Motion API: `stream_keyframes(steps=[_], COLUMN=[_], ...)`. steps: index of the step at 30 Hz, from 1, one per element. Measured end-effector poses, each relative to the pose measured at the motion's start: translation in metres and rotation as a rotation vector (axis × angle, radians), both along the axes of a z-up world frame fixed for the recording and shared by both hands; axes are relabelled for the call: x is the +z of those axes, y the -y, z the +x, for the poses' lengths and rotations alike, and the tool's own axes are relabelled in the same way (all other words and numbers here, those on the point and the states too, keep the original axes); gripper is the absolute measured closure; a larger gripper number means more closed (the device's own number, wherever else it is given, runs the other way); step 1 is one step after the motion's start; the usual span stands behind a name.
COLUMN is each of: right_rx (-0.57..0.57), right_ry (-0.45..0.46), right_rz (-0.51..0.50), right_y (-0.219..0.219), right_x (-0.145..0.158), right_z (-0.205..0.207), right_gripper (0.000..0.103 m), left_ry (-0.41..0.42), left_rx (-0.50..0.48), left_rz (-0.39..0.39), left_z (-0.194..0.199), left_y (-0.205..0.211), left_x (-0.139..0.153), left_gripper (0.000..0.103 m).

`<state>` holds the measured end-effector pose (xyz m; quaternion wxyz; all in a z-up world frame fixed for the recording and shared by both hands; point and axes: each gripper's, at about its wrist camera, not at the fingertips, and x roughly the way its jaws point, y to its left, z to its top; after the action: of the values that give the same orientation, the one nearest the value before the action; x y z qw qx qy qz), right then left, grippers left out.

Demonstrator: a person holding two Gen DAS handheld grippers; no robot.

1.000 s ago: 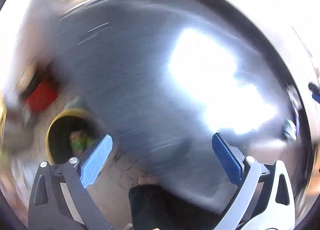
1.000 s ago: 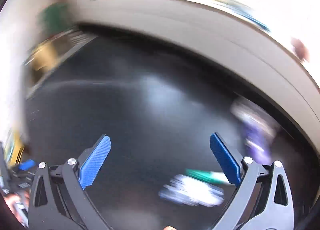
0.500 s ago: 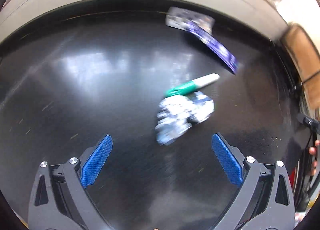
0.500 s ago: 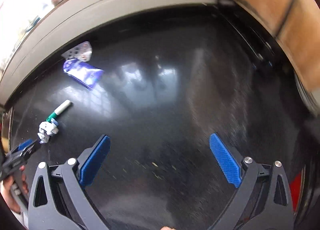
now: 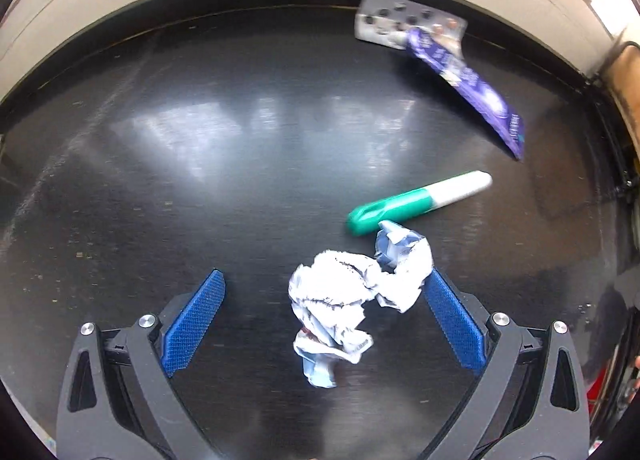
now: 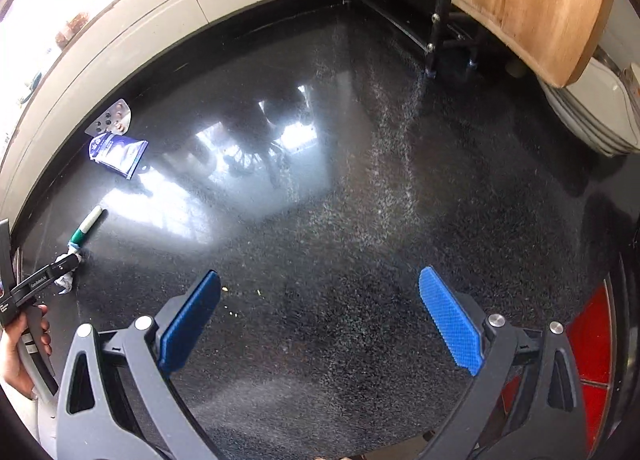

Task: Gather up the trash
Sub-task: 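Grasp the crumpled white paper with the left tool while the right tool grasps the green marker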

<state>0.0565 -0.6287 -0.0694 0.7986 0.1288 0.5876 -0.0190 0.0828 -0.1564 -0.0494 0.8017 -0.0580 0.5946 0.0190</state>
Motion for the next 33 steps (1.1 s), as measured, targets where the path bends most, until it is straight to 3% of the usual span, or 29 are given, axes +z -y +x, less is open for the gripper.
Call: stream_keyframes(steps=[6, 17, 21, 25, 33], right_rx=[0.059, 0.276, 0.374, 0.539, 0.866], right_ry=[-0.015, -0.094, -0.054, -0.033, 0.021], right_rz=[0.025, 0.052, 0.004, -0.121, -0.11], right_y=[-0.024, -0.106, -0.137, -0.17, -0.218], right_x=[-0.011, -0.044, -0.045, -0.049, -0.048], right_z=[0.01, 0.043, 0.044, 0.048, 0.054], right_gripper=[0.007, 0.005, 0.005, 0.005, 0.005], left_ry=[-0.02, 0.001, -0.003, -0.004, -0.018], left_rx=[-0.01, -0.026, -0.031, -0.037, -0.058], left_rz=[0.079, 0.084, 0.084, 0.086, 0.085], left_z=[-0.011, -0.029, -0.039, -0.038, -0.03], left_y=[-0.02, -0.05, -0.051, -0.049, -0.046], left_x=[-0.005, -0.003, -0.001, -0.004, -0.005], left_gripper=[0.006, 0.006, 0.006, 0.005, 0.005])
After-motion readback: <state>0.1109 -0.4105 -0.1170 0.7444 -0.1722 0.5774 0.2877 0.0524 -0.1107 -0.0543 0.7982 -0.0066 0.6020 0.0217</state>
